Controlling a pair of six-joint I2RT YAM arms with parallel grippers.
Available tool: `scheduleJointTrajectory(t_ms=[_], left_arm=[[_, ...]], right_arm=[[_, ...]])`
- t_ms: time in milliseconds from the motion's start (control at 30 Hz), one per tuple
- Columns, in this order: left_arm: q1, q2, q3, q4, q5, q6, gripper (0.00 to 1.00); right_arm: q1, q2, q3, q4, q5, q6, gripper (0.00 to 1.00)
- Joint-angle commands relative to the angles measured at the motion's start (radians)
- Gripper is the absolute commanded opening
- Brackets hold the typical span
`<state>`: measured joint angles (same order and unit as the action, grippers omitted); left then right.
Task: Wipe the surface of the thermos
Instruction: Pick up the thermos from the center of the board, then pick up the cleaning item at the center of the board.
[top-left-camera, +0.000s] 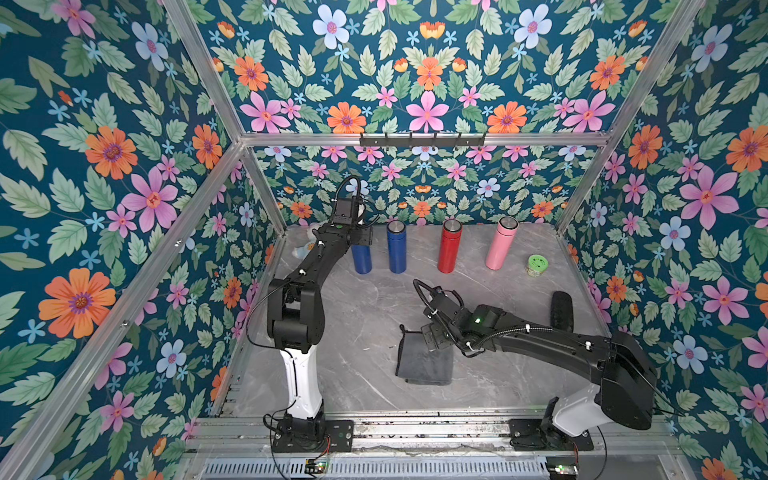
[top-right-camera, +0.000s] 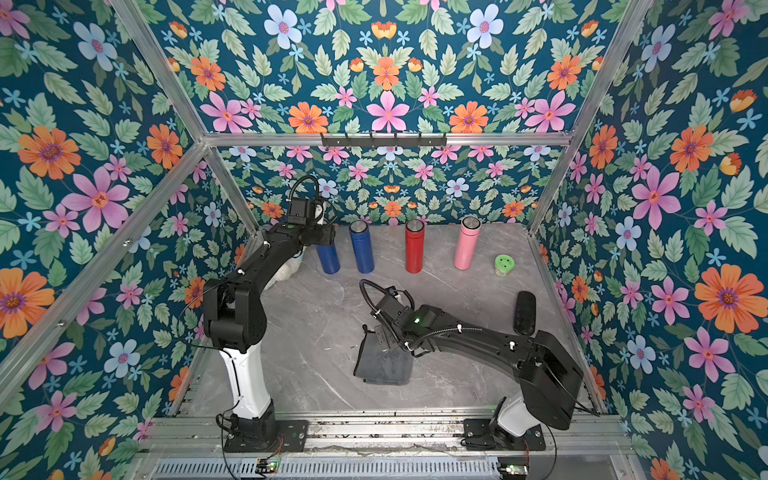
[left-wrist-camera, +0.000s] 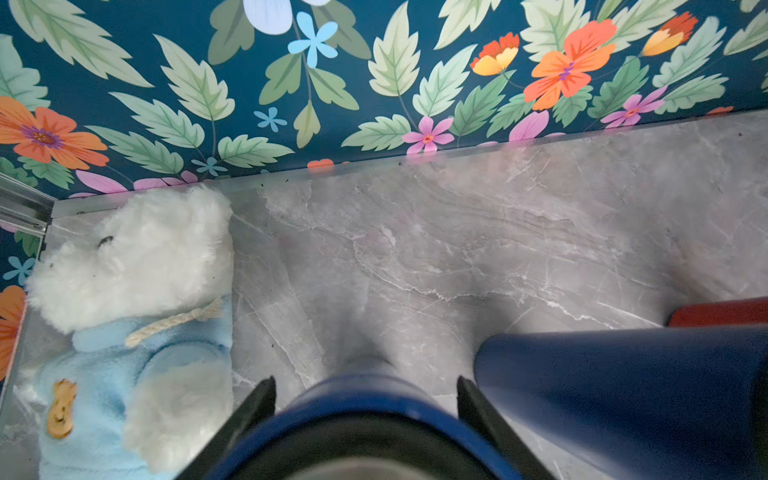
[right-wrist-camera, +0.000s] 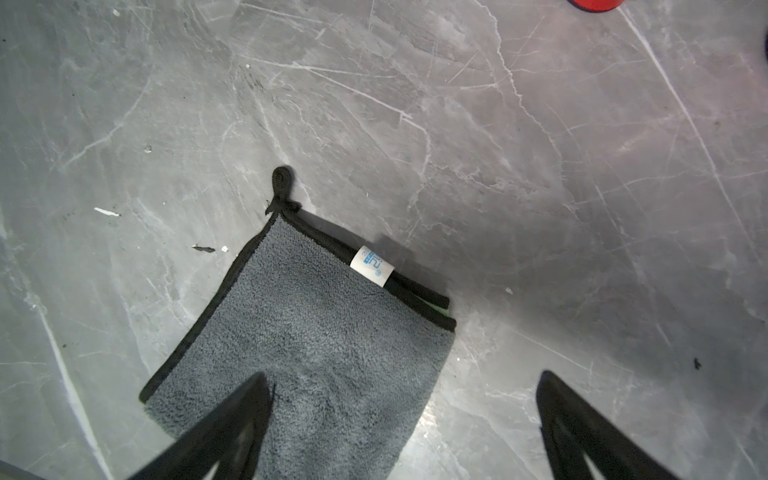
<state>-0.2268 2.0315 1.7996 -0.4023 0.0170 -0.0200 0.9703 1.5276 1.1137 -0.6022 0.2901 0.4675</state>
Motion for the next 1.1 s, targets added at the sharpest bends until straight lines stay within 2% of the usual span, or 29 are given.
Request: scheduleJointTrajectory(t_ms=[0,133,400,633,733,800,933,1000,1067], left_arm=[[0.002,0.005,-0.006,-0.022,-0.020,-0.003,0.00],[0.003,-0.042,-0.050,-0.006,-0.010,-0.002,0.00],[0.002,-0.254,-0.228,0.065,0.020,-0.007,0.00],[0.002,-0.474,-0.419,0.092,0.098,-0.014,0.00],[0.002,-0.558,-0.484,0.085,0.119,-0.014,0.00],[0.001,-0.603,-0.509,0.072,0.137,-0.014,0.00],[-0.001,-0.656,-0.523,0.007,0.155,0.001,0.00],[-0.001,-0.678,-0.535,-0.011,0.160,0.009,0.00],[-0.003,-0.694,-0.550,-0.024,0.181,0.018,0.00]], right_arm=[[0.011,0.015,0.018,-0.042,-0.003,0.018,0.99],[0.032,0.041,0.047,-0.087,-0.053,0.023,0.98],[0.073,0.122,0.105,-0.195,-0.173,0.068,0.94],[0.078,0.267,0.133,-0.168,-0.248,0.100,0.90],[0.078,0.343,0.154,-0.164,-0.267,0.110,0.85],[0.079,0.380,0.155,-0.151,-0.292,0.116,0.77],[0.079,0.429,0.125,-0.120,-0.334,0.139,0.55],[0.077,0.441,0.109,-0.113,-0.349,0.153,0.39],[0.071,0.444,0.082,-0.090,-0.365,0.166,0.16]])
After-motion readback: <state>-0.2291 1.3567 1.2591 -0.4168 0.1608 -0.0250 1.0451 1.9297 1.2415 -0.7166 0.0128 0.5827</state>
